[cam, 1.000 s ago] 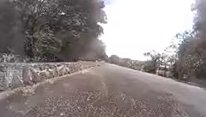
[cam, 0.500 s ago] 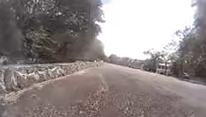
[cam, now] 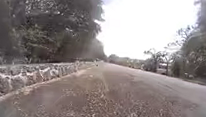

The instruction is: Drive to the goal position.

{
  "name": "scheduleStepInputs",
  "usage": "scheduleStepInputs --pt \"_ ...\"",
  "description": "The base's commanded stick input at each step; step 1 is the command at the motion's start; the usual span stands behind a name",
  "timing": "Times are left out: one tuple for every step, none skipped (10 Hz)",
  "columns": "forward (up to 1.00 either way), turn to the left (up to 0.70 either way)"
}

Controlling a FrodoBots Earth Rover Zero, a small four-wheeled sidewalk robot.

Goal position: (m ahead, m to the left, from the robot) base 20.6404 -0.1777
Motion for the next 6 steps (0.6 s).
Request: scheduleStepInputs --pt "0.70 -0.07" --pt "0.70 -0.23" --pt "0.70 0.00" --pt "0.70 0.00" --pt "0.70 0.00" --pt "0.70 0.00"
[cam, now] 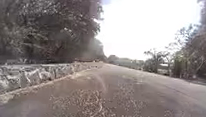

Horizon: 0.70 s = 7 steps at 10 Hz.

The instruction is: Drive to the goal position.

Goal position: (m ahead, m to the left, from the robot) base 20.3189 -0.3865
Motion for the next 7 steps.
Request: scheduleStepInputs --pt "0.70 0.00" --pt "0.70 0.00" --pt "0.70 0.00" --pt "0.70 0.00" --pt "0.70 0.00" --pt "0.70 0.00" --pt "0.70 0.00"
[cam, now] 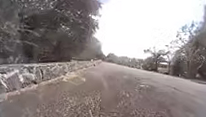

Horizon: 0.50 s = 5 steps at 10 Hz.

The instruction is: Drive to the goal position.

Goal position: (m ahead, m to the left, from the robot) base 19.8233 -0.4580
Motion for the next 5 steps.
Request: scheduleStepInputs --pt "0.70 0.00" --pt "0.70 0.00" --pt "0.70 0.00" --pt "0.70 0.00" --pt "0.70 0.00"
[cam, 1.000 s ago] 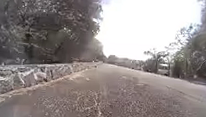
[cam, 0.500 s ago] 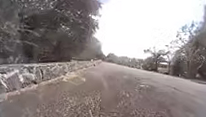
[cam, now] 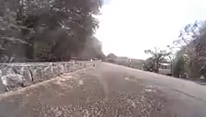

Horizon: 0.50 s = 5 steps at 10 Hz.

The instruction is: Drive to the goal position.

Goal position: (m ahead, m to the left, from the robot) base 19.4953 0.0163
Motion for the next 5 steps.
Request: scheduleStepInputs --pt "0.70 0.00" --pt "0.70 0.00" --pt "0.70 0.00" --pt "0.70 0.00" --pt "0.70 0.00"
